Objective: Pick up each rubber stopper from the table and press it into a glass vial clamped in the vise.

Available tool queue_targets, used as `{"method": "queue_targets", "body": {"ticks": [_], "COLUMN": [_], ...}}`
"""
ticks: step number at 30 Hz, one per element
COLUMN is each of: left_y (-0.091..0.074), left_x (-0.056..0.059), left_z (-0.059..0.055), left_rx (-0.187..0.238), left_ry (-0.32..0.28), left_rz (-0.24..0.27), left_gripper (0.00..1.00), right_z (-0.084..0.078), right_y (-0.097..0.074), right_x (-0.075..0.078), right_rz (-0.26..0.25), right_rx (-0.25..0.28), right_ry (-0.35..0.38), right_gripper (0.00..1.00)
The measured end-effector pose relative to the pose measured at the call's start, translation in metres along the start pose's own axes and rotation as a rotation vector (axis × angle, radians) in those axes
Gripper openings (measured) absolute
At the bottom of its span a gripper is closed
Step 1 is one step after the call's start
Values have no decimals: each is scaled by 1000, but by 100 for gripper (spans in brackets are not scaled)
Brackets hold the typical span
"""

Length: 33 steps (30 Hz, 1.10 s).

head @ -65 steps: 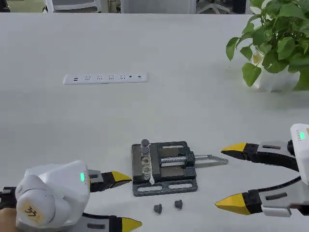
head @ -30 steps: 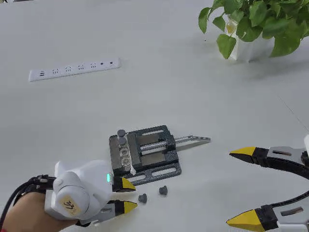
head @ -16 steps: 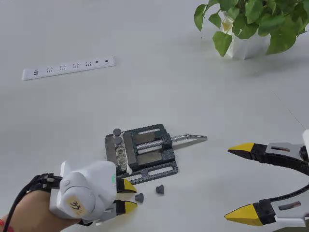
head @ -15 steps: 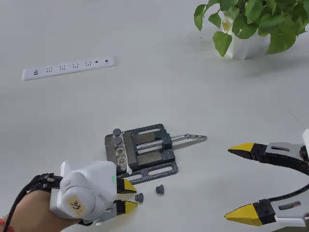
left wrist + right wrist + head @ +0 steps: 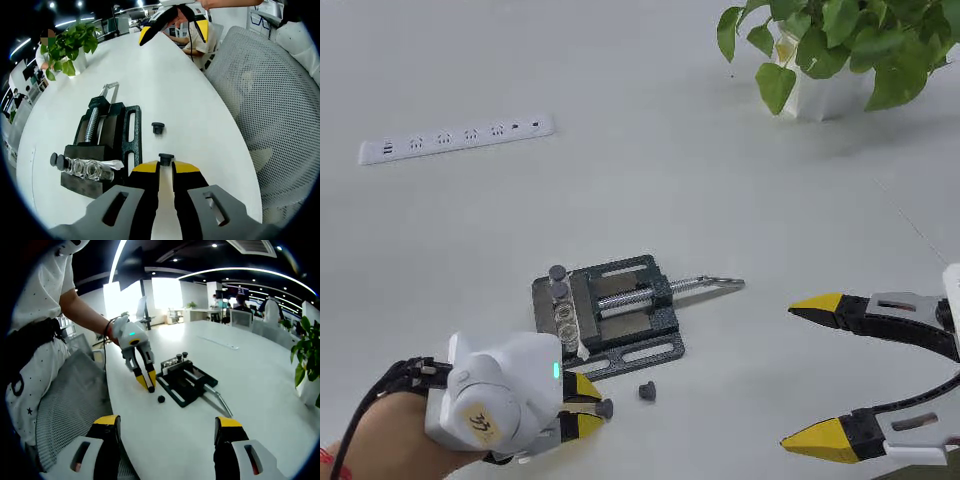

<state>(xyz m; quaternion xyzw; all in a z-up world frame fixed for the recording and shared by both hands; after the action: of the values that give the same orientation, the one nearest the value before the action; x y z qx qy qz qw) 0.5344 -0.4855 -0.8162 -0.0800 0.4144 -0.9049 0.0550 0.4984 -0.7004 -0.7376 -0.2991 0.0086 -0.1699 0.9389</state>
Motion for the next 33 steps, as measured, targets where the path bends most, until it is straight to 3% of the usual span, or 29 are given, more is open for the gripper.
{"method": "queue_targets", "body": {"ticks": [27,33], "left_y": [3,-3], "left_x": [-2,1], "left_z": [-2,2], "left_rx": [-9,-2], "left_ry": [4,-11], "left_rz": [10,10], "left_gripper": [4,4], "right_z": [3,8], "right_y": [1,4], "right_x": [0,1], "right_rz": [7,10], "right_rx": [1,5], "right_ry": [-5,-13], "right_gripper": [74,74]}}
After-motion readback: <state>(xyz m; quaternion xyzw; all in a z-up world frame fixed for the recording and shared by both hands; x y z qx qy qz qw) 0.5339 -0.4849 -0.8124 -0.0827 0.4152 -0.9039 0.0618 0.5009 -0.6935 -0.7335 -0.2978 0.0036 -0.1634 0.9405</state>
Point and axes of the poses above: the centre of the closed fingertips' face, and the gripper's own axes: y roughly forward along the fingers, x roughly to its right, z roughly out of its top, the point moved 5 cm from there along -y, roughly backward along the fingers, and after that the axes turned 14 degrees about -y, right-handed, at the moved point
